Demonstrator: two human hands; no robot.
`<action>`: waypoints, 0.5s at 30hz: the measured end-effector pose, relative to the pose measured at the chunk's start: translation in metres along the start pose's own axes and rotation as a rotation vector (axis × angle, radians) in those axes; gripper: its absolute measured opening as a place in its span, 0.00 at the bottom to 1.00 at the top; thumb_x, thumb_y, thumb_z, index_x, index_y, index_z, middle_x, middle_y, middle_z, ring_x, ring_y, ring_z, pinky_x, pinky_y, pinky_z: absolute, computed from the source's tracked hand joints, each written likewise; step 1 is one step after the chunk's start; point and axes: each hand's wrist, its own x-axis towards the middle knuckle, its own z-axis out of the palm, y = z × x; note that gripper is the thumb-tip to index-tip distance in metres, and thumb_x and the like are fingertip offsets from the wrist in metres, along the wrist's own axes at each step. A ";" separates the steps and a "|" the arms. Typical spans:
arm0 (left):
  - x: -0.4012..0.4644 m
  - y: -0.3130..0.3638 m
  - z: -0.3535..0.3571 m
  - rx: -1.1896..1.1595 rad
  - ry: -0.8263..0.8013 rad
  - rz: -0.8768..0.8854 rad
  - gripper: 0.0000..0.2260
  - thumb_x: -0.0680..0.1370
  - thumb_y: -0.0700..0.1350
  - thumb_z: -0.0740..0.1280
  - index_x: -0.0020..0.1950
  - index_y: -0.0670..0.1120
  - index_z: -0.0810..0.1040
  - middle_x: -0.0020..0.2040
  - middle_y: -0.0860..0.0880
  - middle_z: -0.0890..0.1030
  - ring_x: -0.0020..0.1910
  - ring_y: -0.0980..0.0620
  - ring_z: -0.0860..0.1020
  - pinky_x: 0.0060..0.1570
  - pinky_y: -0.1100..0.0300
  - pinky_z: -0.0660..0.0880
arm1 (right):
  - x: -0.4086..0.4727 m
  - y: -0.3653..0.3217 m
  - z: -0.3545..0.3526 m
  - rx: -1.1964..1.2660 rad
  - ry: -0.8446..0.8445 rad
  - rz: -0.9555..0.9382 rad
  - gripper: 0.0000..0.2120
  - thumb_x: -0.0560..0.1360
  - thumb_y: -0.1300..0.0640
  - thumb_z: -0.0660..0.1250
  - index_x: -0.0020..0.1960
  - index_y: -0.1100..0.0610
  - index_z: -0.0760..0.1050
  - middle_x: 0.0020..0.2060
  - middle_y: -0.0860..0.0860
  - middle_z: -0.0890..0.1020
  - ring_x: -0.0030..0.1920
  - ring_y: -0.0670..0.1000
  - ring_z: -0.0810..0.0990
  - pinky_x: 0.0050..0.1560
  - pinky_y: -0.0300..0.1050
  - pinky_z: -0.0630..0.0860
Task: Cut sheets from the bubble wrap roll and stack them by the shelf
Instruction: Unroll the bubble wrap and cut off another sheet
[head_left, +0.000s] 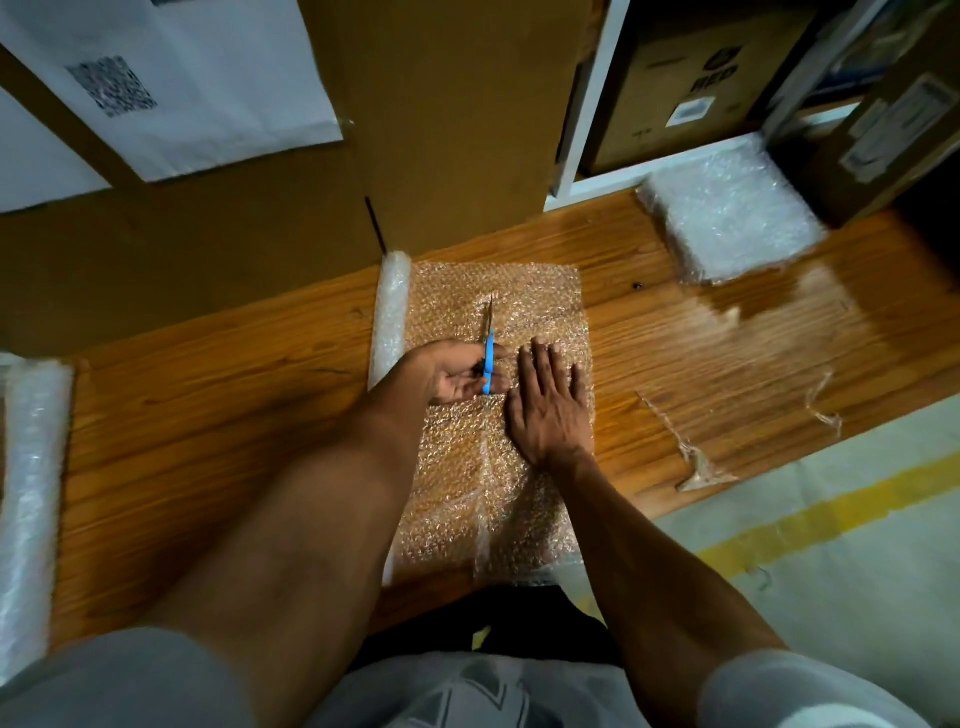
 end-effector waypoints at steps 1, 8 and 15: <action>-0.001 0.002 0.000 -0.008 -0.005 0.002 0.10 0.79 0.48 0.73 0.51 0.40 0.80 0.47 0.42 0.85 0.37 0.50 0.86 0.24 0.67 0.77 | 0.000 0.000 0.000 0.003 0.000 -0.001 0.33 0.85 0.41 0.40 0.86 0.54 0.43 0.85 0.53 0.41 0.84 0.54 0.38 0.83 0.62 0.42; 0.009 0.007 0.000 -0.011 0.033 0.028 0.08 0.81 0.44 0.71 0.51 0.39 0.80 0.46 0.41 0.84 0.35 0.50 0.86 0.25 0.67 0.77 | 0.001 0.001 0.002 0.010 0.021 -0.005 0.32 0.85 0.42 0.43 0.86 0.54 0.46 0.85 0.53 0.43 0.85 0.54 0.40 0.82 0.64 0.45; 0.015 0.001 0.004 -0.051 0.136 0.105 0.05 0.82 0.41 0.69 0.50 0.40 0.81 0.41 0.44 0.84 0.33 0.55 0.84 0.20 0.73 0.68 | 0.003 0.004 0.003 0.008 0.012 -0.005 0.33 0.85 0.41 0.43 0.86 0.54 0.45 0.85 0.53 0.44 0.85 0.54 0.39 0.82 0.64 0.46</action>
